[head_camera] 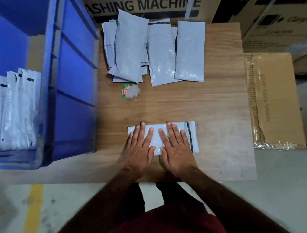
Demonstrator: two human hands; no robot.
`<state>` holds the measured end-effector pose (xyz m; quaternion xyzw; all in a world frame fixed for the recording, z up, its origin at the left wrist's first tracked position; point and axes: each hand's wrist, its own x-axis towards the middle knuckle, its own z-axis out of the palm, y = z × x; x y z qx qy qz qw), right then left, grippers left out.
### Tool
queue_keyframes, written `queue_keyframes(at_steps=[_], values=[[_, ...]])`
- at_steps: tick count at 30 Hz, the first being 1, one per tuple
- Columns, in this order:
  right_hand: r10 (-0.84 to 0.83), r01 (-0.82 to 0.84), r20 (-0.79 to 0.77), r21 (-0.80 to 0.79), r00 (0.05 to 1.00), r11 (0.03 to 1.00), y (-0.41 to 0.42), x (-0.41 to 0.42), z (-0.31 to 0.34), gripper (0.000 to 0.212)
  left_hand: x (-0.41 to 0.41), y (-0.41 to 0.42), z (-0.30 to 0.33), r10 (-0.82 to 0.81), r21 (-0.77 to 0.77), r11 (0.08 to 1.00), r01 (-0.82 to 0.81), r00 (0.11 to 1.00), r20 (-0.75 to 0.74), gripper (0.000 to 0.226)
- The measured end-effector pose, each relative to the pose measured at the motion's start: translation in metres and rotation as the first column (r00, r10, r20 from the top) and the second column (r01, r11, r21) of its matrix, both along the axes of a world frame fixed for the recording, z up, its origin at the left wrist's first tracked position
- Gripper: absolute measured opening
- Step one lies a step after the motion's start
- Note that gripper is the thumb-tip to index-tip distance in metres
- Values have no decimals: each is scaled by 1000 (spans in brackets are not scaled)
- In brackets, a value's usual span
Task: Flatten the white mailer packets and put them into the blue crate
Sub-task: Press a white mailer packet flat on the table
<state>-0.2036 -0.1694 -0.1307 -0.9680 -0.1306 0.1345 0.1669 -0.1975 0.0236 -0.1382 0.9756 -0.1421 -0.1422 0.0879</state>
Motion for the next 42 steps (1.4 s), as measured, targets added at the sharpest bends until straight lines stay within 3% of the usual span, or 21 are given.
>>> queue_keyframes(at_steps=[6,9,17,22,29,34,42], values=[[-35,36,-19,64,999,997,-6,3,6,66,0,-19,11,56,19,998,-57,998,37,67],[-123,122,14,40,992,992,-20,3,2,64,1,-30,8,-36,-15,999,36,998,51,68],[-58,56,24,66,998,996,-38,5,-2,62,2,-47,8,-32,-12,999,34,994,105,71],[-243,243,38,23,969,970,-62,-2,-9,64,5,-62,-5,-144,-39,988,149,984,100,73],[-222,223,41,-14,974,975,-60,-3,-10,65,9,-61,1,-157,-38,986,160,984,86,73],[-154,151,74,41,985,988,-37,-5,-9,63,-1,-36,-2,-3,-4,1000,4,994,111,68],[-109,106,95,37,990,994,-25,-5,-2,63,-4,-24,1,-13,-4,1000,14,992,123,67]])
